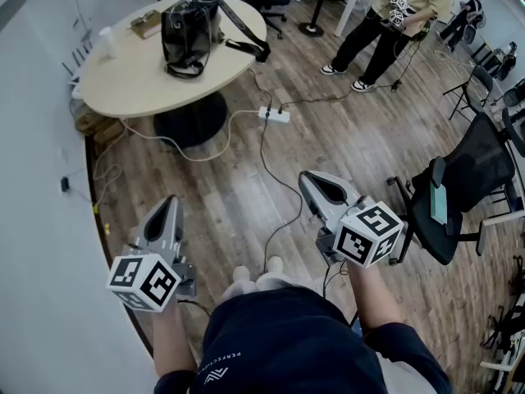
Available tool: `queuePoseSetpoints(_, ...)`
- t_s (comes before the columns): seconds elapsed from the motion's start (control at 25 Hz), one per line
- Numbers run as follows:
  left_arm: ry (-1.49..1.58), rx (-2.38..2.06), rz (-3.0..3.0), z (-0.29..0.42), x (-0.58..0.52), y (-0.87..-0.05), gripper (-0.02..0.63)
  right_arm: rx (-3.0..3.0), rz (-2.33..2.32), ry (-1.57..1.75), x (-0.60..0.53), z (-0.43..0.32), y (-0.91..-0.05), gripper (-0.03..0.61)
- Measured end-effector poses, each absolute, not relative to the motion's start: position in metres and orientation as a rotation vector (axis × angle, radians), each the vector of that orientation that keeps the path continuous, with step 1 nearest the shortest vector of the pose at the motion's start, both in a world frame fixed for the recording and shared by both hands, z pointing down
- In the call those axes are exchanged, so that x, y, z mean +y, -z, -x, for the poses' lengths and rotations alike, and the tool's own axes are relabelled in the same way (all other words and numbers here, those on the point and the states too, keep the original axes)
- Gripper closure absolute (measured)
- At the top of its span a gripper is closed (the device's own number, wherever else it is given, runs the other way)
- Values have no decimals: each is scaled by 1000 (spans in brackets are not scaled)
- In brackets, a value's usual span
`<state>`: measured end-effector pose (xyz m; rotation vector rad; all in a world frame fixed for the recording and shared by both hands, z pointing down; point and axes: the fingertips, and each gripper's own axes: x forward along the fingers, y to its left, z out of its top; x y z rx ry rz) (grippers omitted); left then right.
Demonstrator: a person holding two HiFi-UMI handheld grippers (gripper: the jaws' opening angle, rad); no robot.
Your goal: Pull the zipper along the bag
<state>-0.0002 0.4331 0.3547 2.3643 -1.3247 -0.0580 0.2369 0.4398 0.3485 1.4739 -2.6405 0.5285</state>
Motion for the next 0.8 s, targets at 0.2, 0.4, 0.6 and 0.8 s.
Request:
queuePoseSetpoints(0.2,87,-1283,-2362,-8,439,-361,601,-2637,-1475,-559,447,-241,-353,575)
queuePoseSetpoints(0.4,41,-1317,-2397,-22,432,-353,598,-2679,-1459,-556,434,-247,-344,575)
queuePoseSetpoints(0.6,37,-1380,-2408,-26,423,-346,598,-2708,-1403,-529,415,-246,-341,575)
queuePoseSetpoints(0.8,78,-1442,-2394,-28,420,-337,598,-2739,-1336,-489,403,-249,-338,575)
